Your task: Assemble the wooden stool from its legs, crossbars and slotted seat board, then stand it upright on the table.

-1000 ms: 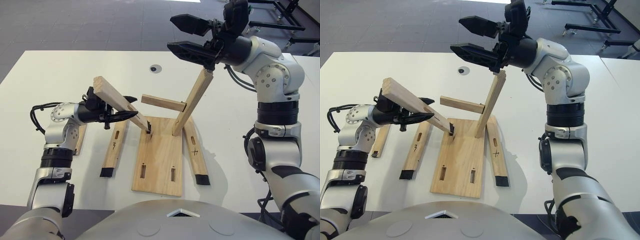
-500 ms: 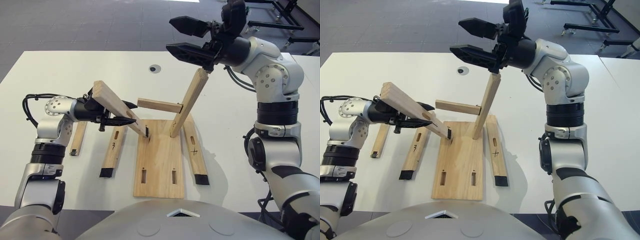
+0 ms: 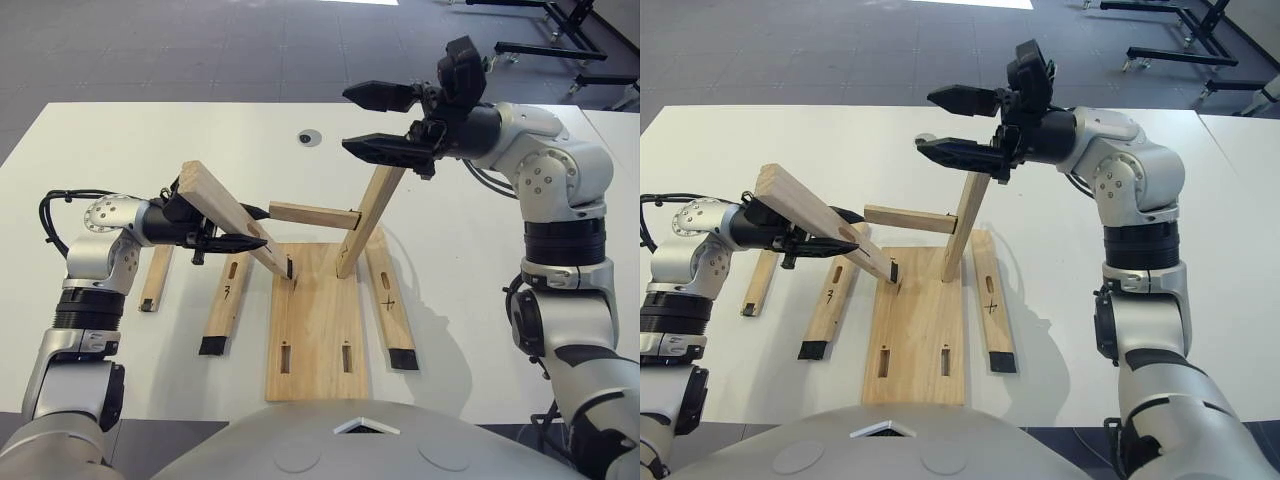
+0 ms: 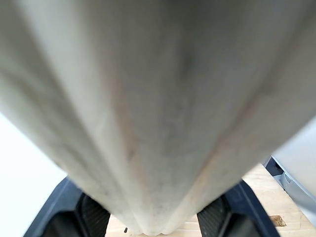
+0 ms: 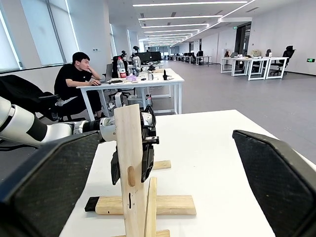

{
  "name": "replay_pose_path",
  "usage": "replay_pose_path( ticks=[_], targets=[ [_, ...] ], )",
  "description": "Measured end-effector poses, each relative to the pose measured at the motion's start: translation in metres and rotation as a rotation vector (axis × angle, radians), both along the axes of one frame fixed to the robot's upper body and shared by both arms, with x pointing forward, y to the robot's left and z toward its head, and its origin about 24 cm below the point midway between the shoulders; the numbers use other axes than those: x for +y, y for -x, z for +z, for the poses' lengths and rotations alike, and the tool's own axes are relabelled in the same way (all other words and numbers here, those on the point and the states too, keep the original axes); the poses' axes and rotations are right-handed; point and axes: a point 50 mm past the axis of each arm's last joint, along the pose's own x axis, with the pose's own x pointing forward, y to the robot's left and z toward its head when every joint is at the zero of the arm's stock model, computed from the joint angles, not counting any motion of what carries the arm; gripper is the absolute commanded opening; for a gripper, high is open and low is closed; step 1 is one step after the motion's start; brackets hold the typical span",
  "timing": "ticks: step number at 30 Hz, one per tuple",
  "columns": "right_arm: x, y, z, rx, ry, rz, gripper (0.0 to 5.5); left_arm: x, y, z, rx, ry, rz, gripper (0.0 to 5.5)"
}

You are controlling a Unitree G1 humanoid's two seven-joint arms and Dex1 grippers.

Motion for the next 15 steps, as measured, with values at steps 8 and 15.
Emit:
replay_pose_path(
  ticks=[8,15],
  targets=[
    [-0.004,0.008,0.0,0.024,-0.035,0.038,4.9,0.001,0.001,-0.001,0.007,0.007,0.008,2.03],
    [-0.029,0.025,0.019,-0.023,-0.038,0.123,4.9,0.001,0.002,-0.002,0.012,0.015,0.01,2.03]
  ],
)
